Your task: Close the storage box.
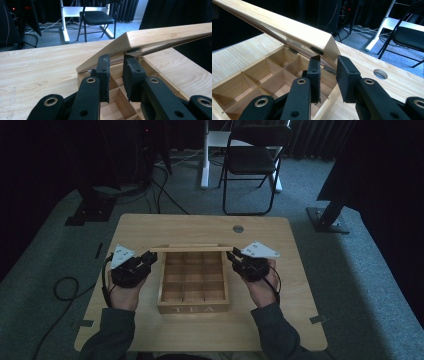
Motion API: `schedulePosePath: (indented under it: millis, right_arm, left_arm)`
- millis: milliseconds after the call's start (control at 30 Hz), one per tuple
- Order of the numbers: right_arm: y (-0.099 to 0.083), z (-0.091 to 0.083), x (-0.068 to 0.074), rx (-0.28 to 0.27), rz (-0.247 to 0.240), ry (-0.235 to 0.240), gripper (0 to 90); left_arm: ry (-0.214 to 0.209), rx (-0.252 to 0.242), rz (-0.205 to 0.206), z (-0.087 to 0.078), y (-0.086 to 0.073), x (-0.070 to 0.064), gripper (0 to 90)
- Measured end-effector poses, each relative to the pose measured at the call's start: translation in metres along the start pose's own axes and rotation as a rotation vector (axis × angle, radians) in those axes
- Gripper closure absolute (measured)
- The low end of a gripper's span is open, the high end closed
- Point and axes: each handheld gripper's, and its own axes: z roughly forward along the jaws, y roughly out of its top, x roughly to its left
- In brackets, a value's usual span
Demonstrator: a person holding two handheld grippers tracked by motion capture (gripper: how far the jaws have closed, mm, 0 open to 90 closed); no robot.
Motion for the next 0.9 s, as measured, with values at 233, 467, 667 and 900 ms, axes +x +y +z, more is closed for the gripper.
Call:
schedulePosePath:
  millis: [233, 467, 667, 900]
  right_arm:
    - [0.000, -0.006, 0.004, 0.002, -0.007, 0.005, 71.6]
    - [-0.002, -0.010, 0.007, -0.001, -0.007, 0.008, 67.7]
    - [-0.003, -0.014, 0.012, 0.001, -0.009, 0.006, 67.1]
    - [-0.005, -0.021, 0.014, 0.001, -0.012, 0.014, 67.0]
  left_arm:
    - [0.006, -0.011, 0.013, -0.007, -0.003, -0.005, 74.2]
    - [0.001, -0.013, 0.018, -0.011, -0.006, -0.008, 73.0]
    - [-0.004, -0.013, 0.011, -0.014, -0.010, -0.009, 72.6]
    - [-0.009, -0.012, 0.002, -0.016, -0.014, -0.009, 72.5]
